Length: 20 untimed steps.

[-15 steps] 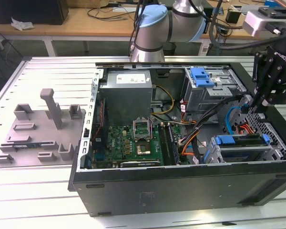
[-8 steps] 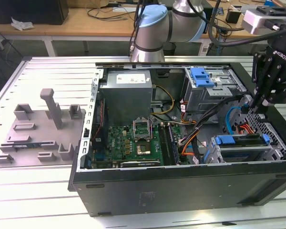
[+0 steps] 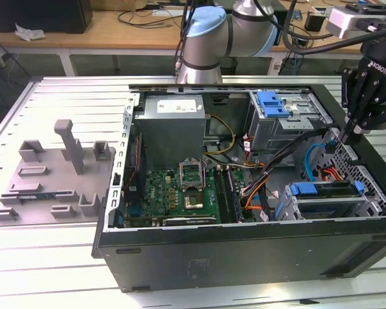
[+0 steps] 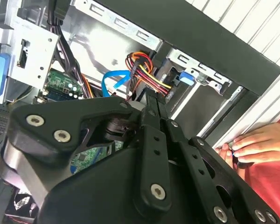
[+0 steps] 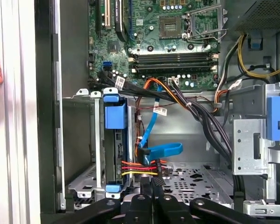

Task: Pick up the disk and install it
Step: 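Insert the second disk wire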

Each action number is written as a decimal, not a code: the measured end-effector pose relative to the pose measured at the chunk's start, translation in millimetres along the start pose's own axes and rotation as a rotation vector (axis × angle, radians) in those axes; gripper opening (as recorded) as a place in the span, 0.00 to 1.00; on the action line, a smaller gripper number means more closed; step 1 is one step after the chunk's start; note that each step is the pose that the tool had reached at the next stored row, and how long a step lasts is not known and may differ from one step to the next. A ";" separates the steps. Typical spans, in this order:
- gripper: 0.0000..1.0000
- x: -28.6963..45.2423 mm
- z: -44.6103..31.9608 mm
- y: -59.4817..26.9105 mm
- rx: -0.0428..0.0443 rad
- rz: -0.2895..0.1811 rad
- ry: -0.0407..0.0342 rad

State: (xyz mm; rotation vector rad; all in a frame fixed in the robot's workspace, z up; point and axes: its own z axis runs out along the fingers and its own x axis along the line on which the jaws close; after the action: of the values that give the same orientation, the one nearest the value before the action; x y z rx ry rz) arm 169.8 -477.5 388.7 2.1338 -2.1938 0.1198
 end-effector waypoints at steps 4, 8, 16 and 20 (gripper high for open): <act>0.15 -1.2 -0.1 -0.7 -0.0001 0.000 -0.0001; 0.28 -1.9 -0.2 -0.8 0.0000 0.000 0.0000; 0.35 -17.2 -1.8 -0.9 0.0007 -0.003 0.0672; 0.35 -22.1 -2.4 -0.7 0.0020 -0.008 0.1193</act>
State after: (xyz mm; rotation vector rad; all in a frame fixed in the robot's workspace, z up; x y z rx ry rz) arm 171.1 -455.4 388.7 2.0781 -2.1199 0.2423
